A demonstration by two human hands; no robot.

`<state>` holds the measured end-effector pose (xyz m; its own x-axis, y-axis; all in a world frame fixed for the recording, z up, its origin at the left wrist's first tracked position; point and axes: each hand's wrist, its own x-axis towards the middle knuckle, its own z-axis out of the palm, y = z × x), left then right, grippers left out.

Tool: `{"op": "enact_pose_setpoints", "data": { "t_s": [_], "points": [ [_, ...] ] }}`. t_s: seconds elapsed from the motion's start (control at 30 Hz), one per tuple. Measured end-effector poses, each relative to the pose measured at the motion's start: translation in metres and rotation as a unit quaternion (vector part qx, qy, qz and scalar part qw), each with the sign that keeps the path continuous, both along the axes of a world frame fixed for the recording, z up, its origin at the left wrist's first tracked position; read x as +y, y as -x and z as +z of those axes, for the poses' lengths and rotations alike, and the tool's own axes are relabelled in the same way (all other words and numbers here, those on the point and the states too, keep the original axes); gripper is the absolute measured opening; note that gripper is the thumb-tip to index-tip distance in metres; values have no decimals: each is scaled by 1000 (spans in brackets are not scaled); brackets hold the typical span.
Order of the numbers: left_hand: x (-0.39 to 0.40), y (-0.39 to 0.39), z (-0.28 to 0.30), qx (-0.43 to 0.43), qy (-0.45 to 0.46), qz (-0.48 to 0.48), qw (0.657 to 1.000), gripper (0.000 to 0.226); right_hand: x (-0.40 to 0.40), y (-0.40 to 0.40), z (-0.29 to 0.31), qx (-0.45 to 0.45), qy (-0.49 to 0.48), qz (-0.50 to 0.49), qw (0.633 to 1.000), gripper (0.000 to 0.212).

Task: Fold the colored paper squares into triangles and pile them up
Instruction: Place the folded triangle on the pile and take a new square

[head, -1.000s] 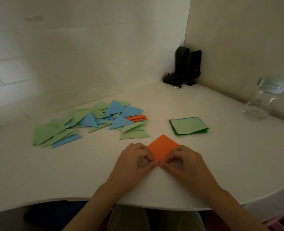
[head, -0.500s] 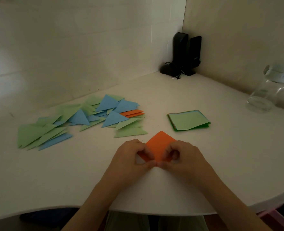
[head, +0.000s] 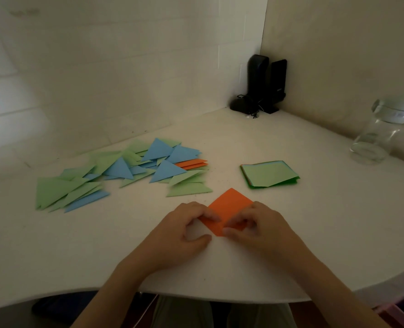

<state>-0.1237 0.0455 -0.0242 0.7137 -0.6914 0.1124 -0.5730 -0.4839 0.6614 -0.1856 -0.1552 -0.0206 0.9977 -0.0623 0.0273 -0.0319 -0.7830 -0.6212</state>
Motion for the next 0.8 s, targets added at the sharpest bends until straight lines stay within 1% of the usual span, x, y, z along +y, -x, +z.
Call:
{"op": "enact_pose_setpoints", "data": {
  "t_s": [0.07,0.13,0.2,0.3,0.33,0.4,0.5,0.57,0.63,0.73,0.8],
  "points": [
    [1,3,-2,-26,12,-12,1000,35,2,2,-9,-24,31,14,999,18],
    [0,4,-3,-46,15,-18,999,36,0,2,-12,-28,51,28,998,21],
    [-1,5,-4,-77,13,-20,997,36,-3,3,-10,-22,31,48,998,19],
    [-5,4,-6,-141,-13,-17,990,29,-10,5,-1,-27,-31,68,997,14],
    [-7,5,-7,-158,-22,-13,987,28,-12,6,1,-33,-30,74,996,13],
    [-10,7,-9,-186,-23,-2,982,25,-14,8,1,-52,-1,85,995,14],
    [-14,14,-10,-215,-20,17,976,23,-15,14,-3,-100,32,84,991,24],
    [-17,18,-9,-221,-14,38,974,26,-19,19,-4,-125,24,76,989,33],
    [-19,20,-7,-218,-8,62,974,28,-22,22,-4,-116,26,79,990,41],
    [-23,19,-8,-208,-5,86,974,28,-22,19,-9,-122,85,84,985,36],
    [-25,18,-9,-201,-10,87,976,29,-19,15,-12,-151,95,70,982,29]
  ]
}}
